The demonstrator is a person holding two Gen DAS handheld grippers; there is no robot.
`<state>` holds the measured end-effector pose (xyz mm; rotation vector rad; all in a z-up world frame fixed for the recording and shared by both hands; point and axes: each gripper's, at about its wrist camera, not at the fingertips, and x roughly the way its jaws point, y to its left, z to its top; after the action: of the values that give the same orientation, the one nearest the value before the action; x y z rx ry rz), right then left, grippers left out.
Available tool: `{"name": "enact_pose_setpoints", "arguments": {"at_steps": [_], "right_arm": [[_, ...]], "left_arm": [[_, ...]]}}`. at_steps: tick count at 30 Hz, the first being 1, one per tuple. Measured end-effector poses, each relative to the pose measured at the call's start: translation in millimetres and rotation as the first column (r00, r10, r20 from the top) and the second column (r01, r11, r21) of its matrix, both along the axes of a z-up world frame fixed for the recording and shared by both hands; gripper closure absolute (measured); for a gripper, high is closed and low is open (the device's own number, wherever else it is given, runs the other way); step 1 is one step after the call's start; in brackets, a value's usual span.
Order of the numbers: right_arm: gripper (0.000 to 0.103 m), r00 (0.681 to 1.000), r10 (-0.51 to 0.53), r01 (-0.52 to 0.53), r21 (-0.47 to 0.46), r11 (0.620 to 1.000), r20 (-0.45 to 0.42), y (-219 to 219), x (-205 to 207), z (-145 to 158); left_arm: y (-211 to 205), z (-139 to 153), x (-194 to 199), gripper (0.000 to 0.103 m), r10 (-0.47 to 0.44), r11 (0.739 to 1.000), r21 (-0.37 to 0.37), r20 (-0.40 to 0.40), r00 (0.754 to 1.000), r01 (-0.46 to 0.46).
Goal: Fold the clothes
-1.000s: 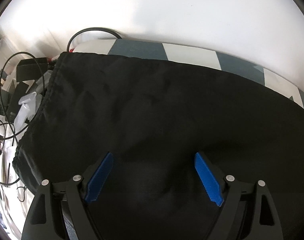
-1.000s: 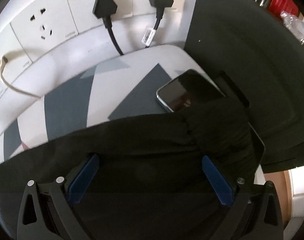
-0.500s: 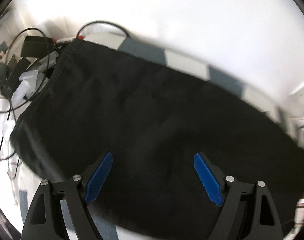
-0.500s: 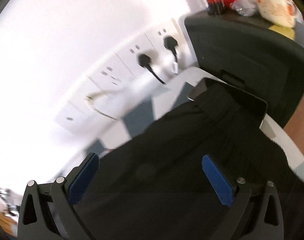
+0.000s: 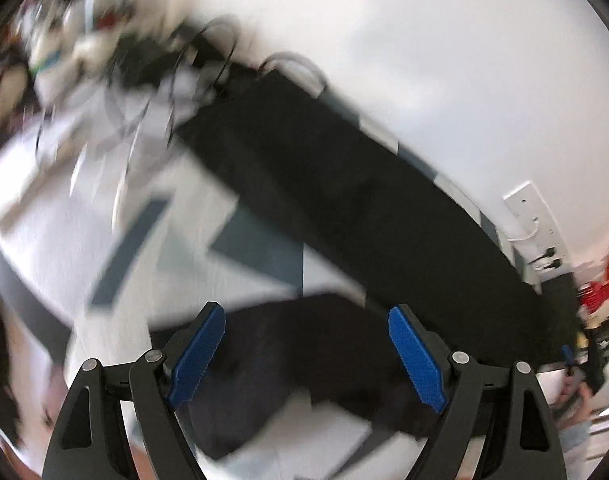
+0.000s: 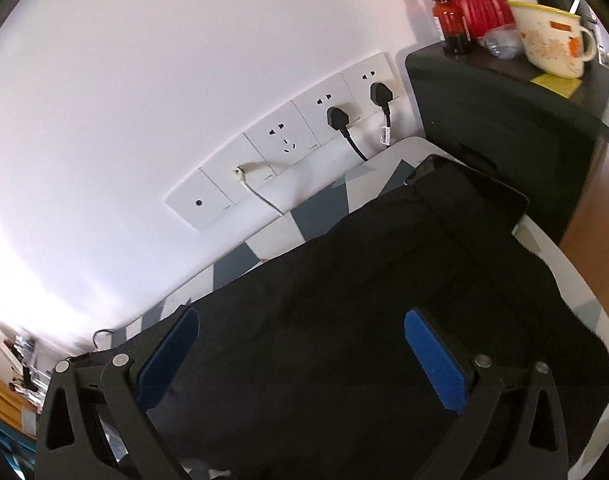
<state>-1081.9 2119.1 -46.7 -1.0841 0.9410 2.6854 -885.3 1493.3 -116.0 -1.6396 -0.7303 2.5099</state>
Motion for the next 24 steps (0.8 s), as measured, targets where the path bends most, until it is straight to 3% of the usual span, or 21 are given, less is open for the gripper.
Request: {"name": "enact_pose_setpoints", "arguments": {"at_steps": [3, 5, 10, 13, 16, 19, 24], "right_arm": [[0.0, 1.0, -0.017, 0.016, 0.036, 0.999, 0.017, -8, 10, 1], [0.0, 0.998, -0.04, 0.038, 0.041, 0.998, 0.041, -13, 25, -1], [0.0, 0.983, -0.124, 0.123, 0.015, 0.992, 0.133, -23, 79, -14], [0.0, 0.975, -0.124, 0.116, 0.053, 0.992, 0.186, -40, 104, -19], [0.0, 0.97, -0.113, 0.102, 0.061, 0.993, 0.217, -57, 124, -25], [0.0, 0.965, -0.108, 0.097, 0.057, 0.994, 0.238, -73, 142, -29], [0.0, 0.962, -0.136, 0.118, 0.088, 0.989, 0.235, -73, 170, -24]], "left_arm": [[-13, -25, 21, 0.018, 0.039, 0.99, 0.134, 0.049, 0.998, -0.045], [-20, -37, 32, 0.018, 0.054, 0.983, 0.171, 0.074, 0.996, -0.066], [-49, -56, 70, 0.018, 0.103, 0.982, 0.151, 0.104, 0.989, -0.118], [-59, -69, 96, 0.018, 0.103, 0.985, 0.128, 0.114, 0.988, -0.117], [-58, -93, 112, 0.018, 0.083, 0.981, 0.159, 0.158, 0.984, -0.109], [-48, -107, 109, 0.018, 0.061, 0.977, 0.192, 0.162, 0.985, -0.092], [-27, -101, 89, 0.018, 0.038, 0.99, 0.134, 0.092, 0.995, -0.05]]}}
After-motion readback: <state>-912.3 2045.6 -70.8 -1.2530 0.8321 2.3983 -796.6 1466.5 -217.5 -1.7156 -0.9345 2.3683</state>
